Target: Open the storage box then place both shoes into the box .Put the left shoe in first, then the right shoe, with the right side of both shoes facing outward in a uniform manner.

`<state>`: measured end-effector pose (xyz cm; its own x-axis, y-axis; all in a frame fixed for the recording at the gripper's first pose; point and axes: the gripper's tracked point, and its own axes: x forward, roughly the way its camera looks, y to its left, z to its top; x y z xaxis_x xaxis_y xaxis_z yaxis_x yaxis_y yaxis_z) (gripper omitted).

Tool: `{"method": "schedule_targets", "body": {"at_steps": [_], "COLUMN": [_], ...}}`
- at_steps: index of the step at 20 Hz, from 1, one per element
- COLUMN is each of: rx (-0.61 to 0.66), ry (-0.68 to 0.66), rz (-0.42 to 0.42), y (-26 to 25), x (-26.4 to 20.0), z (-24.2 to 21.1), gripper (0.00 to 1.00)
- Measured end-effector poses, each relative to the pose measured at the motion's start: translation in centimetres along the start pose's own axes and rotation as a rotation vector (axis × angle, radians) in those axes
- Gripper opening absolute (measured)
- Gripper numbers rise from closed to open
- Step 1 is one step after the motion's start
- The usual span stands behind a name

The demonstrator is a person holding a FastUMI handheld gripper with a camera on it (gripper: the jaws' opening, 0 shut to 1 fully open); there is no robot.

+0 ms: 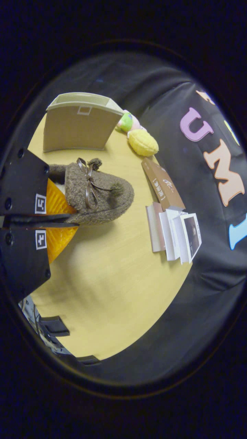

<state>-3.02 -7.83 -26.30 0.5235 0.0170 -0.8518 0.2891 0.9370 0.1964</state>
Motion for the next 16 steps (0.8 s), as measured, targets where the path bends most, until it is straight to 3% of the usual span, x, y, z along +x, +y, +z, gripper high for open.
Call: {"method": "schedule_targets", "body": {"at_steps": [5,16], "rx": [-0.039,-0.068], "ry": [-0.01,-0.055], "rz": [0.023,0.194], "y": [5.0,20.0], "x": [-1.6,-4.7], "z": [0.6,2.3], "gripper": [0.04,0.04]}}
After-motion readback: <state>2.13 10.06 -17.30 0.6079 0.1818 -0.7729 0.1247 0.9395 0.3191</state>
